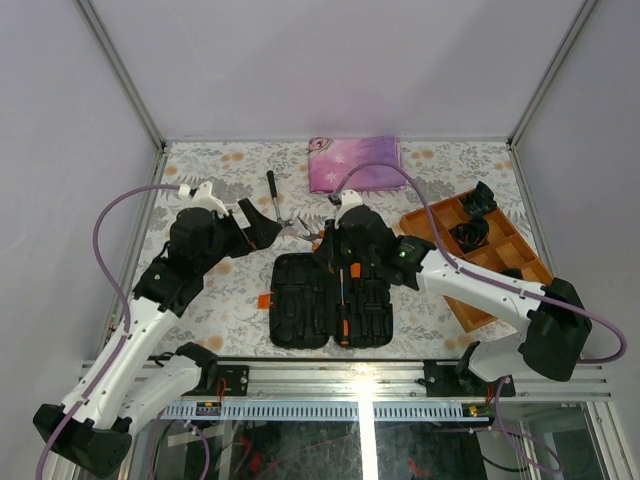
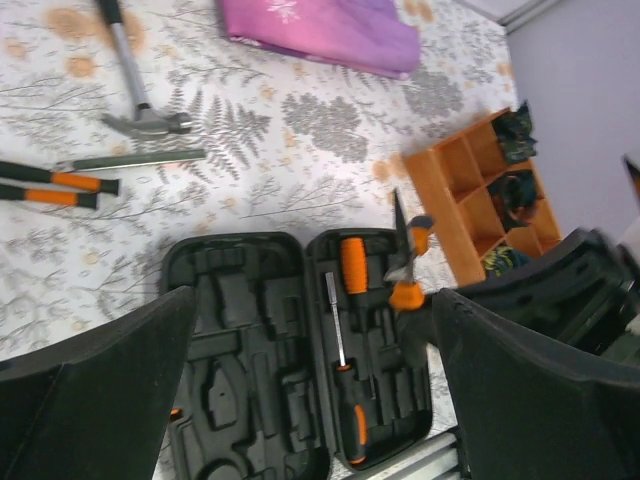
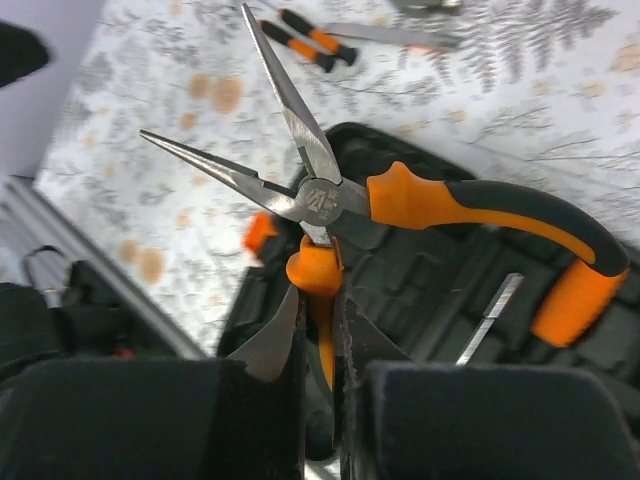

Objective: Sort the tools into containers
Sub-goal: Place the pliers in the storage box.

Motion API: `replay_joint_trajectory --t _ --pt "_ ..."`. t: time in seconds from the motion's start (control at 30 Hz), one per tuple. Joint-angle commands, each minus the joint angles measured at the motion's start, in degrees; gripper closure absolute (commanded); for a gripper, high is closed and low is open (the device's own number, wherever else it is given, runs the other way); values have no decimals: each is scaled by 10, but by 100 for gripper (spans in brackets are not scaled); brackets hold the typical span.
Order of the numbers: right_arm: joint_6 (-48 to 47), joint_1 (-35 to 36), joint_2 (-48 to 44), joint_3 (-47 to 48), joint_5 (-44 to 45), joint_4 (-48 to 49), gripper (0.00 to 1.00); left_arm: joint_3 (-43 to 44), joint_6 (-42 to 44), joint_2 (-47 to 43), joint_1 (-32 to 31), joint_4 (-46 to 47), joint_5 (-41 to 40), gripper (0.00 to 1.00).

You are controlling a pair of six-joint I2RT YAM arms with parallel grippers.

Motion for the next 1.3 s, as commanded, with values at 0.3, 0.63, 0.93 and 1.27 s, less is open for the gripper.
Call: replay_joint_trajectory --t 0.3,0.63,0.93,1.27 --pt "217 60 -55 -29 15 171 100 -6 -46 40 -46 120 19 5" --pt "271 60 -59 -45 -19 234 100 -15 -53 59 -97 146 -18 33" --pt "304 60 -70 -70 -38 284 100 -22 -62 51 -124 155 -73 67" --pt "295 60 -79 -85 -51 294 99 -20 -49 56 -132 150 -82 100"
